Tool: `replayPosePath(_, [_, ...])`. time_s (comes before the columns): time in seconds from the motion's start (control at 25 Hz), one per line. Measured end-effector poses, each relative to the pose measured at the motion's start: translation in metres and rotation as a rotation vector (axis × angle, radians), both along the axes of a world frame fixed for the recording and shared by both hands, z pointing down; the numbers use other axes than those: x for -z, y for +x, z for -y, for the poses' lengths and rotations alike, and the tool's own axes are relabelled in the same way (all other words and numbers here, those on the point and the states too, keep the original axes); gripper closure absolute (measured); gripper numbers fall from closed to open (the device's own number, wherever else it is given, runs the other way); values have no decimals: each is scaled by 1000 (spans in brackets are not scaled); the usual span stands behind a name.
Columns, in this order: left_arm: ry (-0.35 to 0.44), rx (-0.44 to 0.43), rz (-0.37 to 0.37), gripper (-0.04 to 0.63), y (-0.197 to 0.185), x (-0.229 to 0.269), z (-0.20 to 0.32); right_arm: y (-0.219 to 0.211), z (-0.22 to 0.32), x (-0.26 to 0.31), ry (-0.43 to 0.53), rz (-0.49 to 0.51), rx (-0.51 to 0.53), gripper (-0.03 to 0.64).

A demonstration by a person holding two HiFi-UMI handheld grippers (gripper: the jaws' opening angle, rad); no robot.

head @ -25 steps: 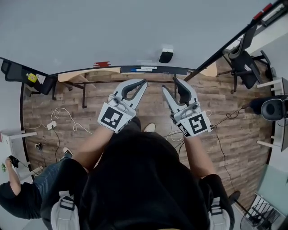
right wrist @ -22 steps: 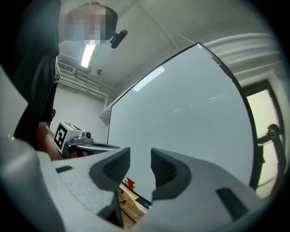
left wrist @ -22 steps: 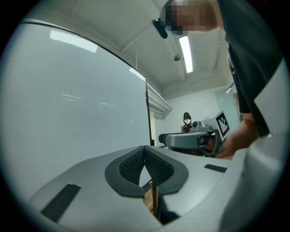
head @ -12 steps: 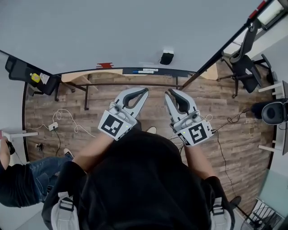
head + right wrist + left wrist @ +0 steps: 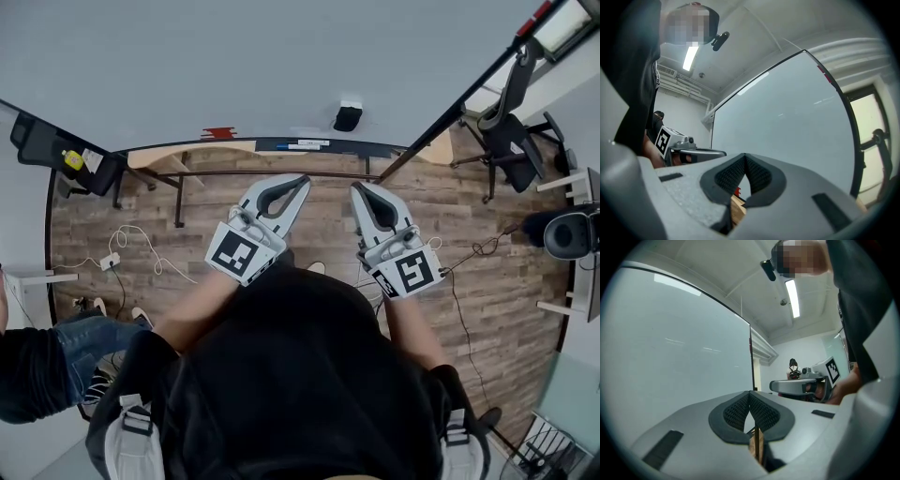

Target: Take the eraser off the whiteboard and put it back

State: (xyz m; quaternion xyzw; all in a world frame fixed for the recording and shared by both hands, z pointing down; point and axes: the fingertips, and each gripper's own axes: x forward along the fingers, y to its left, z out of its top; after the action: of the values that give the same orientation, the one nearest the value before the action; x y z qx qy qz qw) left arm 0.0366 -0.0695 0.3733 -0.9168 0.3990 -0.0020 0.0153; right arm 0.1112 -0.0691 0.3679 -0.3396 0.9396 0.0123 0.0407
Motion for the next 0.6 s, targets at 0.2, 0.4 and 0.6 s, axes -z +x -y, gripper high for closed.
replayPosePath(0.2, [8,4,3,601,-1,-3,0,3,2,-1,-5,2,-11,617])
replayPosePath(0.4, [-6,0,7,601,0,-3,-1,1,1,-1,-9,0,2,617])
replayPosePath(0.6, [-6,1,6,601,1,-4,-3,-2,-2,-3,-11,1,10,617])
